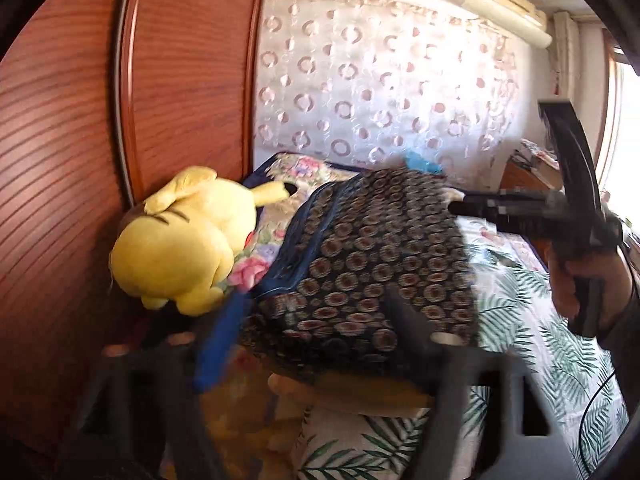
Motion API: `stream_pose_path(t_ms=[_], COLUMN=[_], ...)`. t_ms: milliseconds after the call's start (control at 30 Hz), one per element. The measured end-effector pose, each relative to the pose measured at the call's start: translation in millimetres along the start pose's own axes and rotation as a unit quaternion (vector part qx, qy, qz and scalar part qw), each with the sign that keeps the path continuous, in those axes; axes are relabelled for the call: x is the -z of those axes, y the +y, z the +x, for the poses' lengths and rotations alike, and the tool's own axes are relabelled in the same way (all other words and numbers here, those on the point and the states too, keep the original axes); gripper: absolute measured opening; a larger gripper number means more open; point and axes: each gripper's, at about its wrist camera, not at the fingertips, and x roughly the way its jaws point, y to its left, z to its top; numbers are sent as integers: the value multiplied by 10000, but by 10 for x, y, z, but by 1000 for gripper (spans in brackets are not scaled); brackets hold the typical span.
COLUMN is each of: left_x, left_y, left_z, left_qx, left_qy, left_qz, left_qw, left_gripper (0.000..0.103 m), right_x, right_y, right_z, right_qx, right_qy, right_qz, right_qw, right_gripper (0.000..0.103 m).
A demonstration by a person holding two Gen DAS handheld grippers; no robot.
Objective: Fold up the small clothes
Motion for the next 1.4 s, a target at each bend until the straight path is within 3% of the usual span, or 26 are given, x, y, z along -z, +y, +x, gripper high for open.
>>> stream_pose_path(t_ms=[133,167,233,633,767,833,933,1200,1400], left_x=[-18,-17,-3,193,262,277,291,308,251], left_y=[-157,-191,-286,-1088,-1346,-1478,-1663,-1967,-2104], left_z=[-160,-178,-240,-584,-723,-800,-928,-1250,-1468], left_qx=[119,-43,-5,615,843,932,1015,1184,1188], left_qy=[-64,-213,-243,-327,-371,-418,-485,-615,-801], left_qz=[153,238,319,776,887,952,1046,1144,1161], left_qw=[9998,9995,9992,9945,9918,9902,9881,9844,9828], left_gripper=[89,89,89,89,89,89,89,89,89], right_x=[285,349,452,1057,1289,1408,1607,1906,1975], right_y=[9,15,33,204,314,354,420,685,923], right_z=[-409,-525,-733,-1860,-2203,-2397,-2704,-3341,-3466], right_qx=[-16,3,67,706,1014,1173,1475,2053,2415], right_qy=[-142,-192,-257,-669,-755,-809,-951,-1356,-1482], right_qz=[207,241,277,709,897,1042,1318,1732,1748], right_qw=[9997,9995,9993,9927,9879,9843,9756,9537,9430], right_gripper=[45,45,45,45,58,61,75,77,77])
